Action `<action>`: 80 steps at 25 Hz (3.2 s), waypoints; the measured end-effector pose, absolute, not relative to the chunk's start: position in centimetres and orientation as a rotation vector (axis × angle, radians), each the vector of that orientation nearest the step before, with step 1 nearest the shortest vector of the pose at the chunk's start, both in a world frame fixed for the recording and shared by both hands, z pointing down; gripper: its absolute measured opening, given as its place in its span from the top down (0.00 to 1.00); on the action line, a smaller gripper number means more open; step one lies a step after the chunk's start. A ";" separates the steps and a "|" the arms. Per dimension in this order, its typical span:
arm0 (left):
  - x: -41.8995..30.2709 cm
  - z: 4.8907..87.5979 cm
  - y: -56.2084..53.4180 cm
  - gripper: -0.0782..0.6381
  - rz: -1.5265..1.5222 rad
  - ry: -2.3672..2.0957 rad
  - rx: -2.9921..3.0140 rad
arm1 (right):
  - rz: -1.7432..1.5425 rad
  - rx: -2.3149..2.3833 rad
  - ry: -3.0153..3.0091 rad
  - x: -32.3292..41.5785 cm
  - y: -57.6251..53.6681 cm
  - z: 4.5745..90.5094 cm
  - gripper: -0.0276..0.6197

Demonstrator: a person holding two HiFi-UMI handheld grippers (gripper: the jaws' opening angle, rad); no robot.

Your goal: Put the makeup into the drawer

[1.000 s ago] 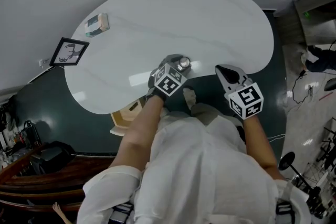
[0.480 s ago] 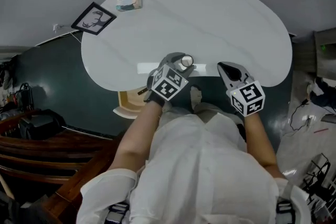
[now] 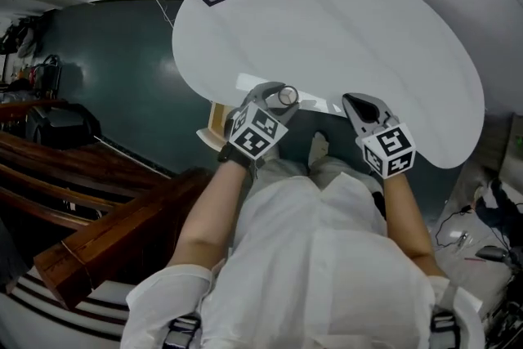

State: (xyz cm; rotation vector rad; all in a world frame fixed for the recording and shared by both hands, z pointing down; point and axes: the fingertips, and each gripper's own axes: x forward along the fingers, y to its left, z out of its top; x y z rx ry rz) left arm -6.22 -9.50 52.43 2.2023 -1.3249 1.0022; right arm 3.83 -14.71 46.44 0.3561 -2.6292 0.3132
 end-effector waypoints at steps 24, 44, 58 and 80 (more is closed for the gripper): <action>-15.3 66.6 5.5 0.58 1.135 -0.900 2.120 | 0.342 0.364 -2.557 -5.0 -8.5 49.8 0.94; -15.4 78.5 6.6 0.58 1.241 -0.473 2.233 | 0.369 0.420 -2.521 -8.1 -5.4 52.7 0.94; -13.2 83.8 7.0 0.58 1.334 -0.333 2.184 | 0.430 0.398 -2.494 -8.4 -4.7 55.3 0.94; -15.0 81.3 6.6 0.59 1.228 -0.434 2.118 | 0.411 0.382 -2.496 -9.1 -4.2 54.8 0.94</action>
